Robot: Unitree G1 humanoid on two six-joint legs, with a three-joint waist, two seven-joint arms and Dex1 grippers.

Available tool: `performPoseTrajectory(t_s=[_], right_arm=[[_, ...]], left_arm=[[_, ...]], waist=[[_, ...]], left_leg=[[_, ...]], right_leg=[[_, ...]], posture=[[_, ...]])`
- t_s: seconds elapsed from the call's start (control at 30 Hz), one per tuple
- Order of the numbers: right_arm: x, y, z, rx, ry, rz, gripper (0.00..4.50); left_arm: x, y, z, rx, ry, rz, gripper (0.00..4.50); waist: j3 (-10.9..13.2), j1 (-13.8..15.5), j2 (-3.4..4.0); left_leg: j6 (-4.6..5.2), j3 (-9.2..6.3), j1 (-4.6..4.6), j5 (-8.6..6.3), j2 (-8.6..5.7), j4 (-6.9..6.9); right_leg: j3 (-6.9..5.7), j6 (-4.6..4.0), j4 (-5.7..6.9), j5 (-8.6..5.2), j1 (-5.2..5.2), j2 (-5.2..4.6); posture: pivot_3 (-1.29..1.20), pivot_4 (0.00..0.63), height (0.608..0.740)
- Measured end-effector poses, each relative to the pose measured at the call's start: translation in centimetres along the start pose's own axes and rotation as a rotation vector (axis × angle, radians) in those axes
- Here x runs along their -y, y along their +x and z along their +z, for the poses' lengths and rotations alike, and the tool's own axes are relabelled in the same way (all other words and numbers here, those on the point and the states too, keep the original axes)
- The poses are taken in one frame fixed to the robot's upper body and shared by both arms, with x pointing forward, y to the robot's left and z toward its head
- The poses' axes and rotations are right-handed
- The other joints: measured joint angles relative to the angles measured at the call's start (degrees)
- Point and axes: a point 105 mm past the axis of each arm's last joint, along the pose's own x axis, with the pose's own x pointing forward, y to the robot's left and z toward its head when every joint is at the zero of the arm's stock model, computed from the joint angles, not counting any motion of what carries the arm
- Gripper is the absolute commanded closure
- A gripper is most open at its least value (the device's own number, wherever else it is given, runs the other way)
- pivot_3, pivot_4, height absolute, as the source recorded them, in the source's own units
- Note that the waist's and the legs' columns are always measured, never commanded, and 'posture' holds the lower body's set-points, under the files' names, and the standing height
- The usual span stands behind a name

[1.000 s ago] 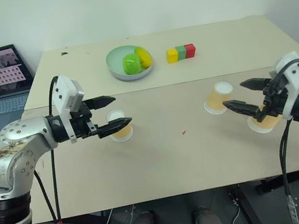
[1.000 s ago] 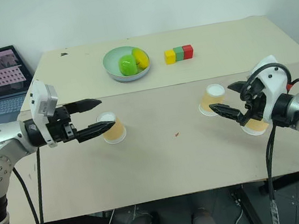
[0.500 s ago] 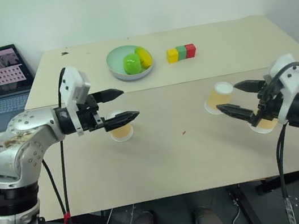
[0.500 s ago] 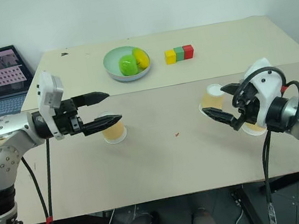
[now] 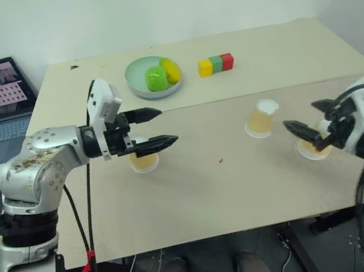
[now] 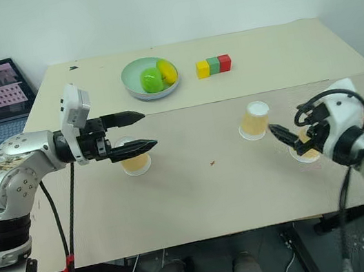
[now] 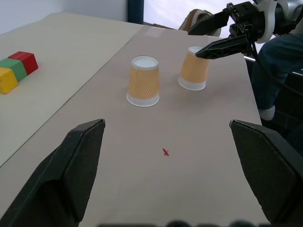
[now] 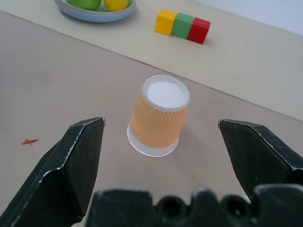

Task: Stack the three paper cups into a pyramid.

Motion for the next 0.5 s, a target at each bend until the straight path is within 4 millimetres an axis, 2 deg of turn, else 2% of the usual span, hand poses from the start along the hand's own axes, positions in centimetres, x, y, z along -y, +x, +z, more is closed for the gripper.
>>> performPoseTrajectory(t_s=[0.07, 0.17, 0.3, 0.4, 0.5], right_arm=[[0.9, -0.5, -0.6, -0.014, -0.001, -0.032, 0.02], [3.8, -2.8, -2.4, -0.08, 0.004, -0.115, 0.02], [6.4, -5.2, -1.9, -0.072, -0.022, -0.193, 0.02], [6.5, -5.6, -2.0, -0.068, -0.027, -0.197, 0.02], [6.0, -5.7, -3.4, -0.077, 0.016, -0.189, 0.02]], left_arm=[[0.0, 0.0, 0.0, -0.001, 0.001, 0.001, 0.0], [0.1, -0.5, -0.2, -0.011, 0.003, 0.01, 0.0], [0.2, -0.6, -0.3, -0.016, -0.002, 0.007, 0.0], [0.2, -0.5, -0.3, -0.015, -0.002, 0.004, 0.0], [0.3, -0.5, -0.3, -0.012, -0.002, 0.0, 0.0]], waist=[[0.0, 0.4, 0.0], [0.0, 1.1, 0.0], [0.0, 1.0, 0.01], [0.0, 0.6, 0.01], [0.0, 0.5, 0.01]], left_leg=[[0.0, -0.01, 0.0, 0.0, -0.01, 0.0], [0.01, 0.0, 0.0, 0.0, -0.01, 0.0], [-0.01, 0.02, 0.16, 0.0, 0.07, 0.0], [-0.01, 0.01, 0.22, 0.0, 0.09, 0.0], [-0.01, 0.0, 0.21, 0.0, 0.07, 0.01]], right_leg=[[-0.02, 0.01, -0.01, -0.01, 0.02, 0.0], [-0.02, 0.01, -0.01, -0.01, 0.03, 0.0], [-0.02, 0.0, 0.01, 0.0, 0.17, 0.05], [-0.02, 0.01, -0.01, -0.02, 0.27, 0.06], [-0.01, 0.02, -0.03, -0.02, 0.29, 0.05]], posture=[[0.0, 0.15, 0.74], [0.0, 0.15, 0.74], [0.0, 0.15, 0.74], [0.0, 0.15, 0.74], [0.0, 0.15, 0.74]])
